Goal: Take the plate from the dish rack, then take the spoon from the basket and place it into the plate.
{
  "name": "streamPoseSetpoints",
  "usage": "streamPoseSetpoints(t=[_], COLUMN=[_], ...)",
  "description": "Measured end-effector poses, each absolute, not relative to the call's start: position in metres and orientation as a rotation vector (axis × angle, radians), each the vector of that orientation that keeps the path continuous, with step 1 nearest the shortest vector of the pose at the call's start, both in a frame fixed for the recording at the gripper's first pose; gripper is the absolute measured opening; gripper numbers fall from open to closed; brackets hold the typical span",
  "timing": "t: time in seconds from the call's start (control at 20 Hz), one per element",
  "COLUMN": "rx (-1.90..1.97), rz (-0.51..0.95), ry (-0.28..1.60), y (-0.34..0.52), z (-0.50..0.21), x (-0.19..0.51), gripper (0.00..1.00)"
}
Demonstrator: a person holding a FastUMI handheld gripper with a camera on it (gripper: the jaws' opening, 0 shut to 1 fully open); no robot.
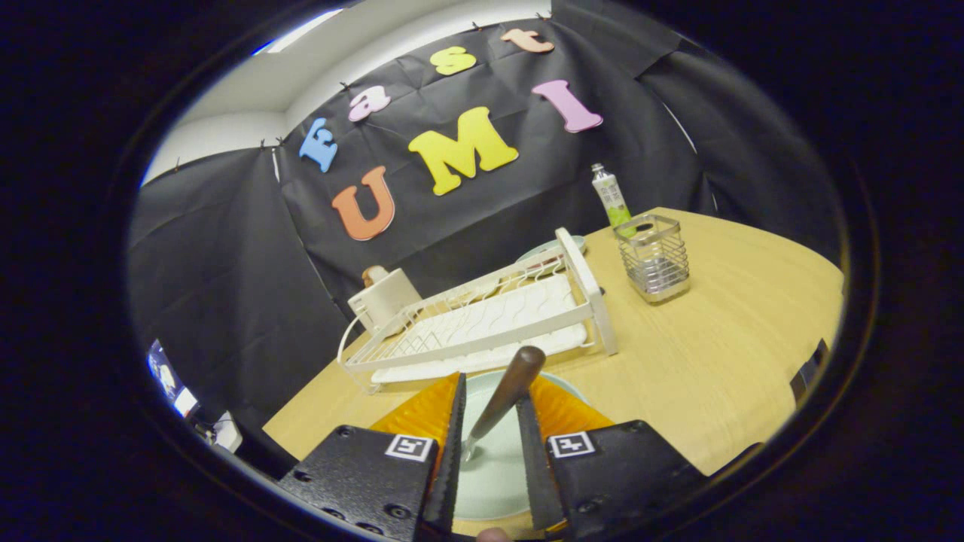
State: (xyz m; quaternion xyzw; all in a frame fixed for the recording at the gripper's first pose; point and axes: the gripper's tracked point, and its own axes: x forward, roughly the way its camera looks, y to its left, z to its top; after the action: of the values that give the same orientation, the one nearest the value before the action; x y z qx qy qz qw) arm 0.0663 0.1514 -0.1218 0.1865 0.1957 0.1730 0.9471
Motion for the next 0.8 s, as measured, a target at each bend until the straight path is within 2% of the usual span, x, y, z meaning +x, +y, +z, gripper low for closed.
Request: streamPoseSetpoints(t=[0.1,0.2,0.4,0.65,0.8], rx=[0.377,0.365,0.308,0.167,0.080], rz=[0.325,0.296,0.256,0.198,0.166], ry=[0.385,0.357,0.274,0.138,0.044], y=[0.140,0.128,0.111,0.094,0.088], z=[-0.117,-0.110,-0.085,-0.048,-0.027], x=[0.071,0.076,0.078,0.067,0.050], gripper=[0.51,0.75,0.89,0.99,1.00])
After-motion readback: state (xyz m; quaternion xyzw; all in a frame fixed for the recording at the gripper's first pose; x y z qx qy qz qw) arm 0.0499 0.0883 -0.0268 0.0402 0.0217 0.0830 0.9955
